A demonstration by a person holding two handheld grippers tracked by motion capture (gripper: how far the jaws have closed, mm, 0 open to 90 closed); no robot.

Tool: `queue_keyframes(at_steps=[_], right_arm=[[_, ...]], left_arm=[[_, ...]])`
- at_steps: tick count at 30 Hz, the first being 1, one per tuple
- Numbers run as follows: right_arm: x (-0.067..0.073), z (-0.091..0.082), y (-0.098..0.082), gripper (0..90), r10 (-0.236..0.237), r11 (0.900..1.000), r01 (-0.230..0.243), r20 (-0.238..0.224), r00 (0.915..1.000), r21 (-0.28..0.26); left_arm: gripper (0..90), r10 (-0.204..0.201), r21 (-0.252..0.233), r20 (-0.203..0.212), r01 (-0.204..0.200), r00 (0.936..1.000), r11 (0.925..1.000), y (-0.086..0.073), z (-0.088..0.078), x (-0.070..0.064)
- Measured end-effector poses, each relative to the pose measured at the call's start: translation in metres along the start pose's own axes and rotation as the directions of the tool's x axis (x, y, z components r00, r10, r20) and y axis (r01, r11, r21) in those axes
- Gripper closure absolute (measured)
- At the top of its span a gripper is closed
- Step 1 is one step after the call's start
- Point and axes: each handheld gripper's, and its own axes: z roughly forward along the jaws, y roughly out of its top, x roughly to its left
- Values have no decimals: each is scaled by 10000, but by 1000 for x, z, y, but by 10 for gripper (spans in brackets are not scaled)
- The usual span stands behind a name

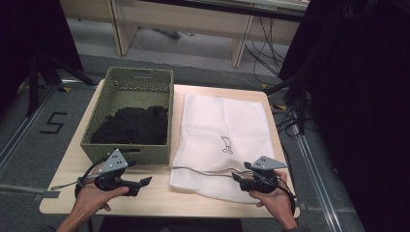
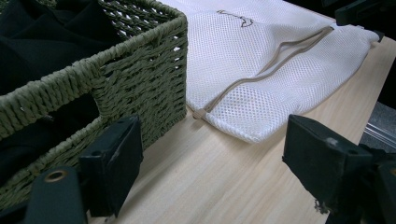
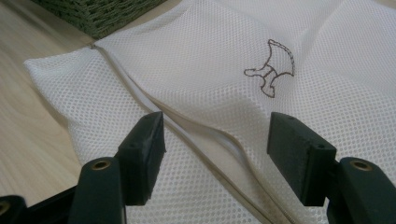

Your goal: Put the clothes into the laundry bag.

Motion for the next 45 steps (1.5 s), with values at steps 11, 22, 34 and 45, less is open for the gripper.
queue_keyframes(at_steps=[11, 22, 34, 45], right_arm=[[0, 1, 0, 377, -30, 9998, 31, -44, 10000, 176], [-5, 8, 0, 392, -221, 9985, 220, 3, 9998, 504], [-15, 28, 1, 475, -1096, 9877, 1106, -147, 9939, 1105], [-27, 70, 6, 470, -1674, 9732, 1786, -865, 9821, 1449]], left_arm=[[194, 24, 242, -95, -22, 10000, 9997, -2, 2, -1], [195, 44, 497, 51, -47, 10000, 9988, -2, 7, -4], [195, 369, 734, 251, -387, 9990, 9966, -4, 13, -7], [193, 317, 903, 325, -345, 9990, 9953, -5, 15, -7]])
